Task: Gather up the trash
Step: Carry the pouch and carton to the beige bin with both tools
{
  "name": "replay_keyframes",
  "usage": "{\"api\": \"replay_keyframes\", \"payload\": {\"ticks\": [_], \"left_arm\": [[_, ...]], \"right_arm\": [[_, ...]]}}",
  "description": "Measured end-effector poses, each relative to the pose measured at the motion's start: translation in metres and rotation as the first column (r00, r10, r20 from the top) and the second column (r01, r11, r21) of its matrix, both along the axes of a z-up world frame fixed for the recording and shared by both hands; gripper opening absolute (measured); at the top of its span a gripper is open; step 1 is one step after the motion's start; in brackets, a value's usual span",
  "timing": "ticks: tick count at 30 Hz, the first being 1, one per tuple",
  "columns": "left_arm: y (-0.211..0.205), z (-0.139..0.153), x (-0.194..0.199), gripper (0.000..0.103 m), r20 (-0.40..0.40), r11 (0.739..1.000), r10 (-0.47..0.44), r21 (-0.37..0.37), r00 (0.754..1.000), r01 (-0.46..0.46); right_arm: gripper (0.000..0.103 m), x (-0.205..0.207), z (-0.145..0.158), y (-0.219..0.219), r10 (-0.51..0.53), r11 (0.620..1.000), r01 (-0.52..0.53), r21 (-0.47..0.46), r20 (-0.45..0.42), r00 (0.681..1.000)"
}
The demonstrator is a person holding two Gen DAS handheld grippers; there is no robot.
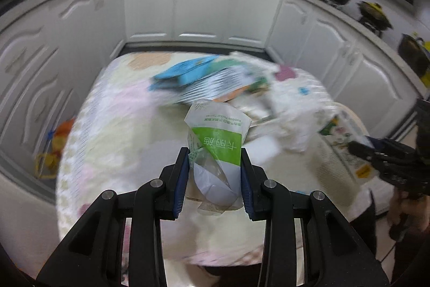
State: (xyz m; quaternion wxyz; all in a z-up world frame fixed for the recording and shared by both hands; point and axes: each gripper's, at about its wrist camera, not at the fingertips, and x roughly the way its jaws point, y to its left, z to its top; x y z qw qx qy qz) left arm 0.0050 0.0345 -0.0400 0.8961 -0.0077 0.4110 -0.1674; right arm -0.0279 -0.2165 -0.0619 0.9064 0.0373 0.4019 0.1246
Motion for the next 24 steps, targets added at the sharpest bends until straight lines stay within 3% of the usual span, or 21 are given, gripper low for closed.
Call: {"api": "replay_keyframes", "payload": {"ticks": [6,11,16,24], "left_arm": [[-0.068,0.013,0.004,0.032,0.02,0.99,-0.137,-0.024,0.99,0.138],[-0.133,0.01,0.01,0.032,0.009,0.968,-0.25,-0.02,0.968,0.25],[-0.197,-0.003,0.021,0.032,-0.035,0.95,-0.313,-0.018,0.949,0.313],[-0.29,-0.034,0.04,0.034,-0.1,0.919,-0.394,-0.019,0.914,0.394]], "right_arm": [[0.04,-0.002,0.009,-0.037,-0.097,0.995,0.097,-0.002,0.024,0.995],[0.04,-0.005,0.014,-0.08,-0.216,0.976,0.216,-0.01,0.035,0.976],[0.04,-0.006,0.008,-0.133,-0.347,0.937,0.348,-0.018,0.019,0.938],[0.04,-0.005,-0.034,-0.211,-0.524,0.852,0.523,-0.028,-0.079,0.848]]}}
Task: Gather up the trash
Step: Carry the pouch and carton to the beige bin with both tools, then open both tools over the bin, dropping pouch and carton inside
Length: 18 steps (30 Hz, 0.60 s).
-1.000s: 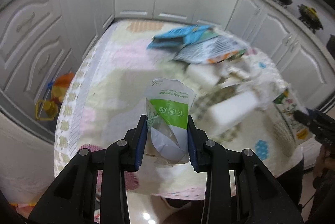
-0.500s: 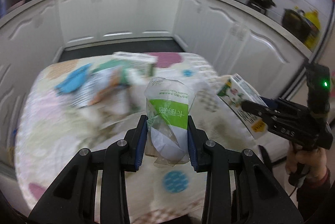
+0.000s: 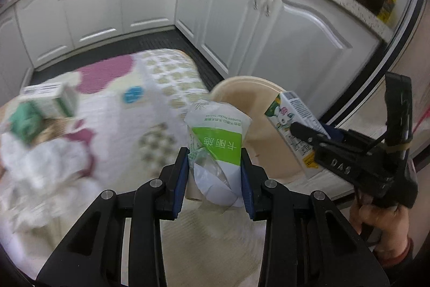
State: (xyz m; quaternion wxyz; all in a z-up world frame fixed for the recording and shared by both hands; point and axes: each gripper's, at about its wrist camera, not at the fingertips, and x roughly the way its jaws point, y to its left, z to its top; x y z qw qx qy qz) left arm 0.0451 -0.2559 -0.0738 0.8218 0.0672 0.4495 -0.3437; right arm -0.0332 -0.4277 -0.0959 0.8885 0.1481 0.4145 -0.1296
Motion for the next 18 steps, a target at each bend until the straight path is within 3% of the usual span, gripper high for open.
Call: {"api": "replay_keyframes", "payload": {"ticks": [2,4,8,10,18], "left_arm": [[-0.018,-0.011,0.007,0.037,-0.029,1.0,-0.008,-0.006,1.0,0.008],[-0.032,-0.019,0.013,0.048,-0.055,1.0,-0.01,-0.018,0.998,0.009],[-0.05,-0.033,0.019,0.055,-0.087,1.0,-0.003,-0.027,0.996,0.0],[-0.052,-0.037,0.02,0.061,-0.102,0.999,-0.003,-0.036,0.995,-0.001],[-0.043,-0.032,0.014,0.067,-0.069,1.0,0.006,-0.029,0.998,-0.008]], "right_arm": [[0.04,0.003,-0.011,-0.009,-0.021,1.0,0.021,0.009,-0.022,1.0],[0.04,0.005,-0.021,-0.018,-0.044,0.999,0.045,0.019,-0.036,0.998],[0.041,0.007,-0.033,-0.032,-0.098,0.994,0.101,0.036,-0.064,0.993],[0.049,0.003,-0.036,-0.038,-0.123,0.991,0.125,0.036,-0.07,0.99],[0.053,-0.01,-0.035,-0.035,-0.136,0.989,0.14,0.055,-0.072,0.988]]}}
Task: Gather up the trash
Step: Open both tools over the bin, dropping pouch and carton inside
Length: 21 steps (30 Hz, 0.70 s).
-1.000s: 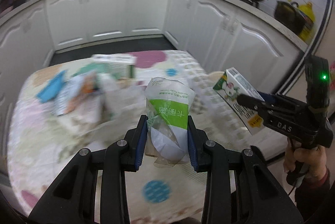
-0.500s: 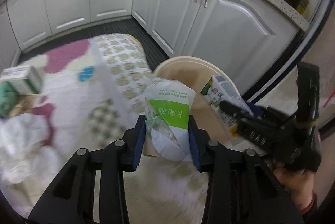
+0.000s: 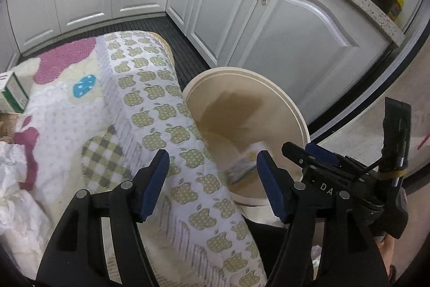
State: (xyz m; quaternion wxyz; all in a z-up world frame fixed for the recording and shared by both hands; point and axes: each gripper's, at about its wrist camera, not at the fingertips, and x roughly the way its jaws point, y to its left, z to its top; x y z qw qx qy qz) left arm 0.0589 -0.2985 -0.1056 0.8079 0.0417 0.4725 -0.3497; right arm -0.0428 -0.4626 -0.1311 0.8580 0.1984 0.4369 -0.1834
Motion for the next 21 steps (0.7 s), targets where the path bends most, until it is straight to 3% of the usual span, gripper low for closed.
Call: {"api": "replay_keyframes", "payload": {"ticks": [3,21], "left_arm": [[0.007,0.006,-0.005,0.067,0.033,1.0,0.018,0.017,0.999,-0.018],[0.086,0.03,-0.024,0.067,0.153,0.988,0.142,0.039,0.978,-0.149]], "right_arm": [[0.065,0.0,0.004,0.01,0.018,1.0,-0.018,-0.011,0.017,1.0],[0.067,0.007,0.046,0.085,0.171,0.984,-0.166,-0.063,0.09,0.981]]}}
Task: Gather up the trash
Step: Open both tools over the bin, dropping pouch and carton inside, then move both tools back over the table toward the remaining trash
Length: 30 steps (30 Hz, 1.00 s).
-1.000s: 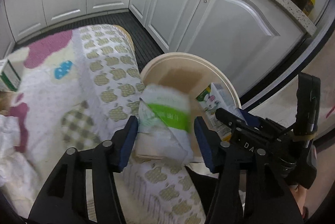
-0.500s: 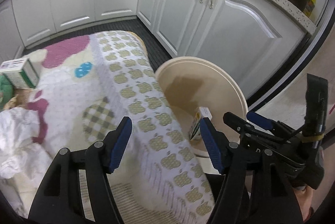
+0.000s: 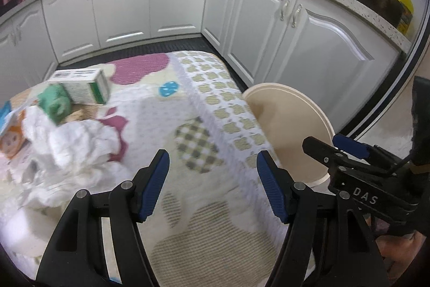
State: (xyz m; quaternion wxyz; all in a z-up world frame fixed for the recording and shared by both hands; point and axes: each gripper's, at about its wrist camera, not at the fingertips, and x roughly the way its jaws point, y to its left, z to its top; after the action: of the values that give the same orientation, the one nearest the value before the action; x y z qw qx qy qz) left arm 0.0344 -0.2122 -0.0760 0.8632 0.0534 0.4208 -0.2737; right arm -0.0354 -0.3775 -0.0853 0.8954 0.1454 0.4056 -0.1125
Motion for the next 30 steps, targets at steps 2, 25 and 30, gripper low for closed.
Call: {"api": "replay_keyframes", "payload": {"ticks": [2,25,30], "left_arm": [[0.009,0.002,-0.003,0.066,0.006,1.0,0.008,0.003,1.0,-0.008],[0.147,-0.009,-0.008,0.066,0.056,0.989,0.146,0.017,0.988,-0.147],[0.17,0.003,-0.009,0.066,0.147,0.98,0.156,0.098,0.977,-0.171]], "right_arm": [[0.068,0.002,0.004,0.01,0.021,1.0,-0.021,0.002,0.008,1.0],[0.075,0.011,0.011,0.085,0.189,0.982,-0.189,-0.005,-0.002,0.982],[0.075,0.019,0.009,0.109,0.247,0.969,-0.247,-0.007,-0.011,0.969]]}}
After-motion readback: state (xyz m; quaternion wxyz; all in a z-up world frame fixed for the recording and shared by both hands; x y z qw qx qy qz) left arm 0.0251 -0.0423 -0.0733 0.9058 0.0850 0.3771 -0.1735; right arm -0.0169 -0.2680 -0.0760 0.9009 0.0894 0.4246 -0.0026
